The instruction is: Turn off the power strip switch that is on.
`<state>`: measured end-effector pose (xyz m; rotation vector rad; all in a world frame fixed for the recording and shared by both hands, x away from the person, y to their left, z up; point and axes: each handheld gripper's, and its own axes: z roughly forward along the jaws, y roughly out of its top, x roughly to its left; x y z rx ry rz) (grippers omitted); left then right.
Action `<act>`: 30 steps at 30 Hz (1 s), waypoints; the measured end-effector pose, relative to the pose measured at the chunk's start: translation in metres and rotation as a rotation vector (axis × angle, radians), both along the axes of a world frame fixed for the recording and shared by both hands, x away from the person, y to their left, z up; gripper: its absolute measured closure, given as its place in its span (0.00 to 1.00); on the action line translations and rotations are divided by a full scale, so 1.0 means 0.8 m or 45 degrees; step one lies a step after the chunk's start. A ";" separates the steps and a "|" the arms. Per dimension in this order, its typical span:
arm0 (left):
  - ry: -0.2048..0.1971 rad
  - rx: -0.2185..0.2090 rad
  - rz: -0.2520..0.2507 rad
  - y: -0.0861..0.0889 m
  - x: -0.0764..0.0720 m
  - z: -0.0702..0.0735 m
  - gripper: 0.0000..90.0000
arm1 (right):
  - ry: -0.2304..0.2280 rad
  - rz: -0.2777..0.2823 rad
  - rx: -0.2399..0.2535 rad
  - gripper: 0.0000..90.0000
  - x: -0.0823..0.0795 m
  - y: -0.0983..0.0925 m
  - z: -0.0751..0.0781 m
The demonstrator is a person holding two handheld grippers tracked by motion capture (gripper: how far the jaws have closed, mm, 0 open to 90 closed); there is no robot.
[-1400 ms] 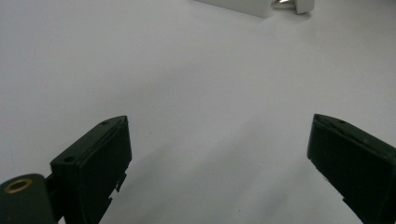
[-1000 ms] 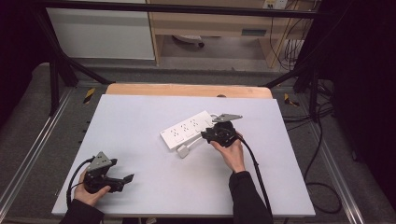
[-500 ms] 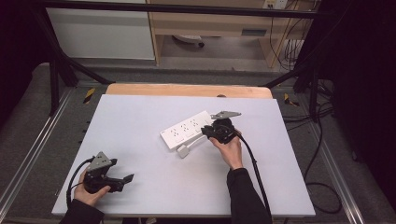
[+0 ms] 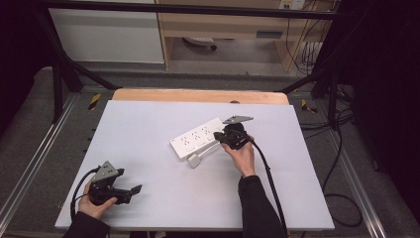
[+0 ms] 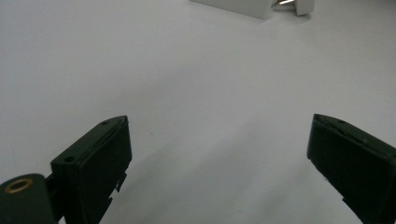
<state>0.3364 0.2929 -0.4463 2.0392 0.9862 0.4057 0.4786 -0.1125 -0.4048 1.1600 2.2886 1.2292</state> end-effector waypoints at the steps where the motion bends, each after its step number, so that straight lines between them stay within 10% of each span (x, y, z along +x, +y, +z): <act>1: 0.000 -0.001 0.000 0.000 0.000 0.000 0.07 | -0.001 0.003 -0.002 1.00 0.001 0.001 0.000; 30: 0.000 -0.004 0.001 0.000 0.000 0.000 0.07 | 0.032 -0.008 0.015 1.00 0.019 0.017 -0.024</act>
